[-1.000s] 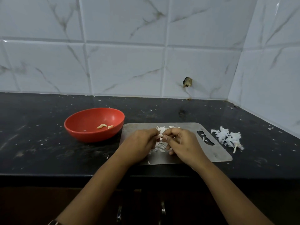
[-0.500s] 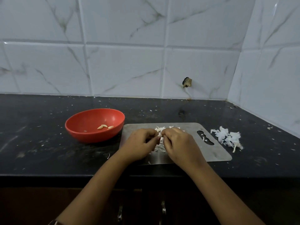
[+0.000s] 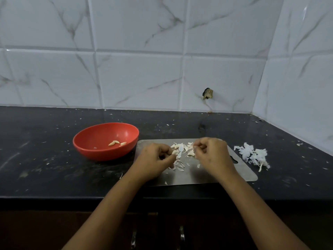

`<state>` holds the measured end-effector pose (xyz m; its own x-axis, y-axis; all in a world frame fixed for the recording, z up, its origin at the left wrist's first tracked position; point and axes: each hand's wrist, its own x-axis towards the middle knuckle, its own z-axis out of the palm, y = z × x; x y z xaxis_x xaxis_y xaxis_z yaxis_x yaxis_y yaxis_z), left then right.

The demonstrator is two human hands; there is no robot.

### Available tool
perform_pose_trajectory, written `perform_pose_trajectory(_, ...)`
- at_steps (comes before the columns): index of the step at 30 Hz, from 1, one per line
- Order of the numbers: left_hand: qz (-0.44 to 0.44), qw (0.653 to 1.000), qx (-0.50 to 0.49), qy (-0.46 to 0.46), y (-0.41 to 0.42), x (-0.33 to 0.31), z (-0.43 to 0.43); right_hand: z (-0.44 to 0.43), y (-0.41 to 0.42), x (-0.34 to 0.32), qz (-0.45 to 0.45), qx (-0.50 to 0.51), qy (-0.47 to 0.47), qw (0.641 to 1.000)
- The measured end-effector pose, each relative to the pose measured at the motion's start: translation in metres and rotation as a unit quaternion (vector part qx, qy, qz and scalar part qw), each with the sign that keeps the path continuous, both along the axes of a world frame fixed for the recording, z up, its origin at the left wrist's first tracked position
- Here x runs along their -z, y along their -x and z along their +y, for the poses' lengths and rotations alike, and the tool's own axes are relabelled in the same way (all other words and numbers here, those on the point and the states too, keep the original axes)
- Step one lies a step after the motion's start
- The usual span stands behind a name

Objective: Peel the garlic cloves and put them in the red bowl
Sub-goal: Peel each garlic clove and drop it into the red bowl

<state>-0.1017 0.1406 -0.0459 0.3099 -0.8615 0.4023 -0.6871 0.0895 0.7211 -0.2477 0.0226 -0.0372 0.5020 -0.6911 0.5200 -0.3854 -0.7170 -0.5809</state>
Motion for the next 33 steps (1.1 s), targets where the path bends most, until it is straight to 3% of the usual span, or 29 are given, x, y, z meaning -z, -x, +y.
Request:
perform_pose_trajectory(4,-0.034,0.999,-0.019,0.01,-0.001,0.001,-0.002,0.007,-0.003,0.006,0.054,-0.034,0.016,0.998)
perform_pose_trajectory(9,-0.043,0.998,-0.024,0.026,0.0,0.001,0.0,0.013,-0.006,0.007,0.043,-0.059,0.039,0.997)
perform_pose_trajectory(14,-0.057,0.996,-0.045,0.049,-0.002,0.003,-0.002,0.016,-0.012,0.012,-0.055,-0.089,-0.059,0.993)
perform_pose_trajectory(17,-0.082,0.993,-0.062,0.058,-0.002,0.003,-0.001,0.019,-0.012,0.012,-0.108,-0.171,-0.171,0.964)
perform_pose_trajectory(19,-0.115,0.989,-0.074,0.058,-0.003,0.005,-0.001,0.021,-0.014,0.012,-0.114,-0.194,-0.186,0.957)
perform_pose_trajectory(26,-0.115,0.989,-0.071,0.065,-0.003,0.008,-0.003,0.018,-0.017,0.016,-0.144,-0.188,-0.217,0.947)
perform_pose_trajectory(33,-0.134,0.987,-0.074,0.05,-0.003,0.007,-0.003,0.023,-0.015,0.015,-0.111,-0.152,-0.168,0.968)
